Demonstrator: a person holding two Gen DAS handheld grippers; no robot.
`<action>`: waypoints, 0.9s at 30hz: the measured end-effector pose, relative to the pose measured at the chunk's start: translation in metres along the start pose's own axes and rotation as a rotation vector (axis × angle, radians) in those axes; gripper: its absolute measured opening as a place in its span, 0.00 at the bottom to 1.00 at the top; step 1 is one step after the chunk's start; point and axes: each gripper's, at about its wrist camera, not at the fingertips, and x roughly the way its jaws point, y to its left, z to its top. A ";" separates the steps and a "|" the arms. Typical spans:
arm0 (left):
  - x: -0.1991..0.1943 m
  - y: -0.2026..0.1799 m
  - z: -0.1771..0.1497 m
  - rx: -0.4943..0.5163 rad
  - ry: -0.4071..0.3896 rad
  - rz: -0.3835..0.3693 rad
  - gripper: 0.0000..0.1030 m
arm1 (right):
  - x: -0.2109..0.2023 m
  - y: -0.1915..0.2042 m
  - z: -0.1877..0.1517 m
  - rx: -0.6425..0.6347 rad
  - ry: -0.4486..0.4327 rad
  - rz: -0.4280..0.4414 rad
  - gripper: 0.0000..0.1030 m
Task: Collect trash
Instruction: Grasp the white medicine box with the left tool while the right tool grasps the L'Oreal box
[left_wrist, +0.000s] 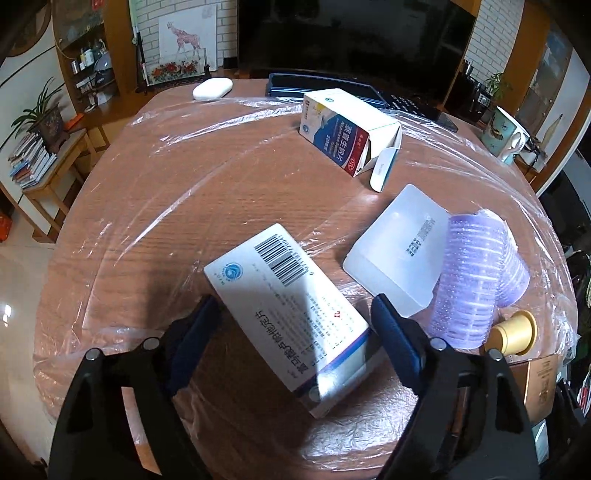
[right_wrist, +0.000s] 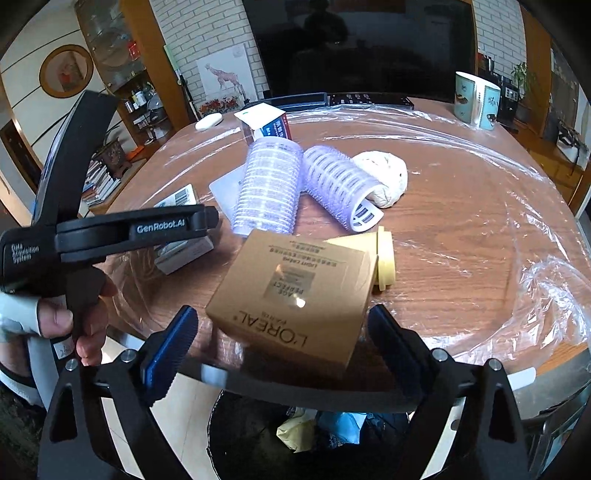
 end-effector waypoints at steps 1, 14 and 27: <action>0.000 -0.001 0.000 0.004 -0.003 -0.004 0.77 | 0.001 -0.001 0.000 0.003 0.002 0.005 0.86; -0.006 -0.002 0.000 0.034 -0.008 -0.026 0.54 | -0.005 -0.020 0.007 -0.002 -0.023 0.012 0.57; -0.011 -0.002 -0.003 0.052 -0.031 0.016 0.52 | -0.013 -0.035 0.011 0.001 -0.035 0.040 0.56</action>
